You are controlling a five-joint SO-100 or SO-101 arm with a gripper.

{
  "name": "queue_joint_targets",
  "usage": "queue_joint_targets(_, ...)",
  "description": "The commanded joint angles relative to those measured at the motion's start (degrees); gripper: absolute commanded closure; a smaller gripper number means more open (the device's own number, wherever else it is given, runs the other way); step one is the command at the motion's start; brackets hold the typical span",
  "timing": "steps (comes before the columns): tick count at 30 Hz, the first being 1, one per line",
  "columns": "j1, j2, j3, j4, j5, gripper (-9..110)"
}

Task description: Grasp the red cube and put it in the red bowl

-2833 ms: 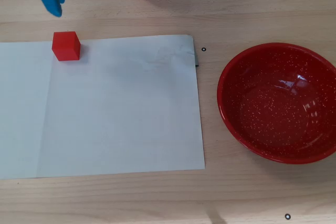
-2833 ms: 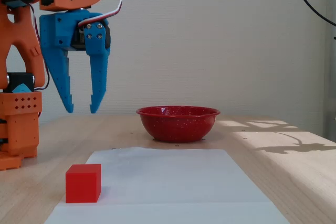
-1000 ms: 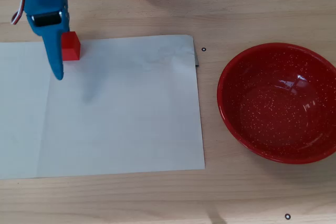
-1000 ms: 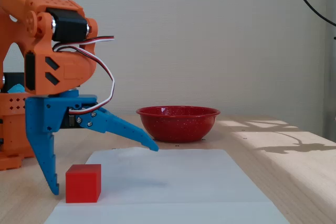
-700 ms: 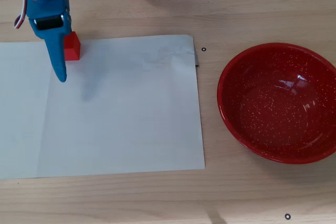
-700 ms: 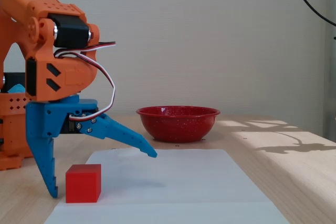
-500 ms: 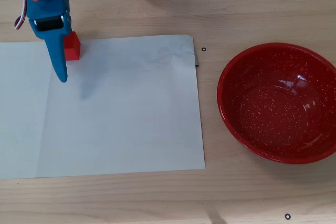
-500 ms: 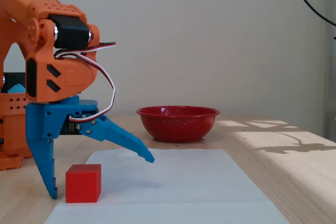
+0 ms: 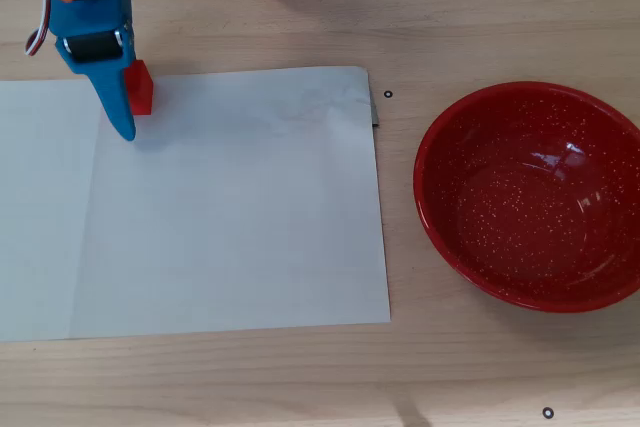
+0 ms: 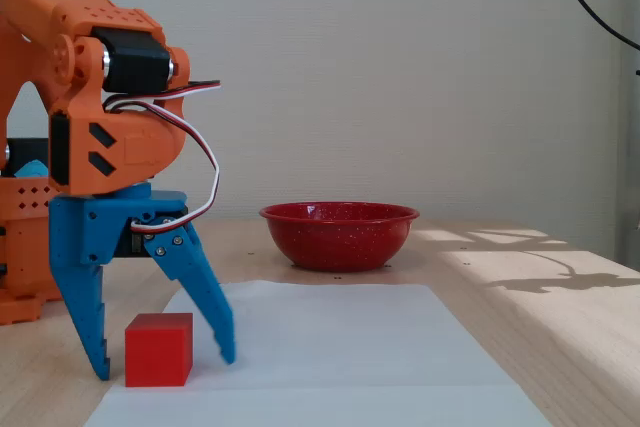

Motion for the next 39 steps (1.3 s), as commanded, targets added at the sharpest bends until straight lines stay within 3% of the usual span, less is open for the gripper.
queue_joint_targets(1, 2.02, 3.78, -3.16, -0.09, -0.44, 72)
queue_joint_targets(8, 1.41, 3.87, -3.78, 1.67, 0.00, 101)
queue_joint_targets(14, 1.93, 4.31, -7.12, 6.06, -2.29, 101)
queue_joint_targets(26, 8.09, 4.31, -33.49, 31.90, -14.59, 101)
queue_joint_targets(33, 16.61, 3.87, -49.75, 45.26, -22.24, 101)
queue_joint_targets(39, 26.10, 5.71, -55.28, 45.79, -29.18, 101)
